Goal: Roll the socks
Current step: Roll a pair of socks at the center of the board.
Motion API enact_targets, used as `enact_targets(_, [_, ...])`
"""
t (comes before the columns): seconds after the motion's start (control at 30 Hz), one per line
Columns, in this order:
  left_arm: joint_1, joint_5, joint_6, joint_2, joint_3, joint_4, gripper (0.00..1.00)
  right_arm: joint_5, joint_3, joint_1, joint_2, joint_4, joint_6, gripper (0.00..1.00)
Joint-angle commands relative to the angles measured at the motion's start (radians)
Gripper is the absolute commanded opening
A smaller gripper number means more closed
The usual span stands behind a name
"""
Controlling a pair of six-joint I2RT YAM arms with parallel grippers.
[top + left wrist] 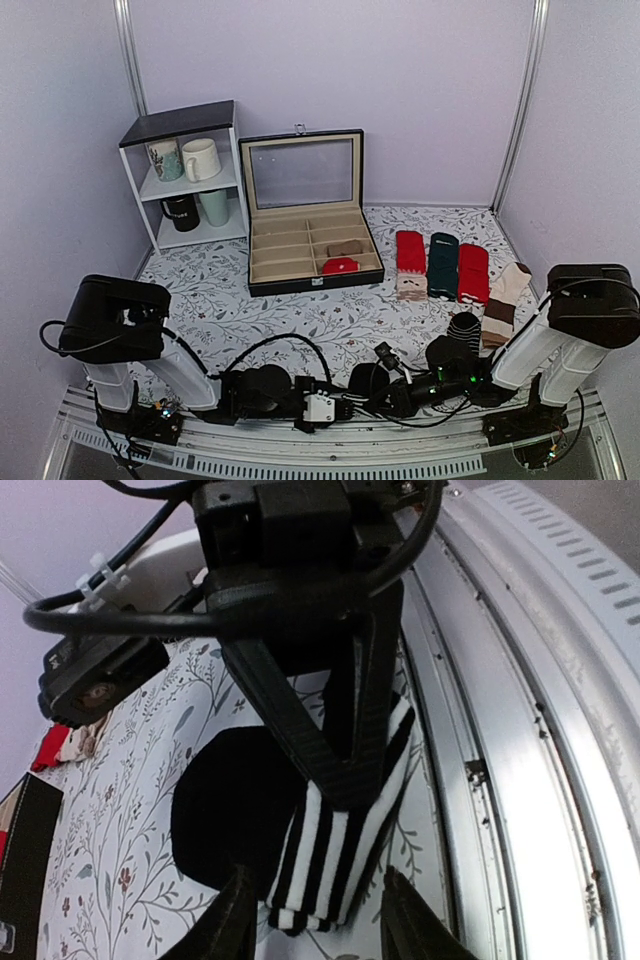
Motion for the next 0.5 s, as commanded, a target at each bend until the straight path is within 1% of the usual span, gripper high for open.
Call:
enact_targets(0.0, [-0.008,0.026,0.023,0.031,0.031,-0.013,0.43,-0.009,-0.052,-0.003,0.061,-0.215,0.013,0.12])
enact_targets(0.23, [-0.008,0.014,0.016,0.084,0.057,-0.049,0.41,-0.020,-0.054,-0.011,0.065,-0.209,0.013,0.12])
enact_targets(0.33, [-0.008,-0.018,0.007,0.094,0.074,-0.089,0.37,-0.028,-0.051,-0.012,0.066,-0.208,0.009,0.12])
enact_targets(0.37, [-0.008,-0.026,0.002,0.097,0.078,-0.097,0.34,-0.029,-0.051,-0.014,0.068,-0.209,0.008,0.12])
enact_targets(0.4, [-0.008,-0.015,-0.002,0.094,0.080,-0.108,0.27,-0.029,-0.050,-0.013,0.069,-0.208,0.008,0.12])
enact_targets(0.47, [-0.008,0.003,-0.014,0.087,0.089,-0.139,0.08,-0.031,-0.048,-0.016,0.075,-0.208,0.006,0.12])
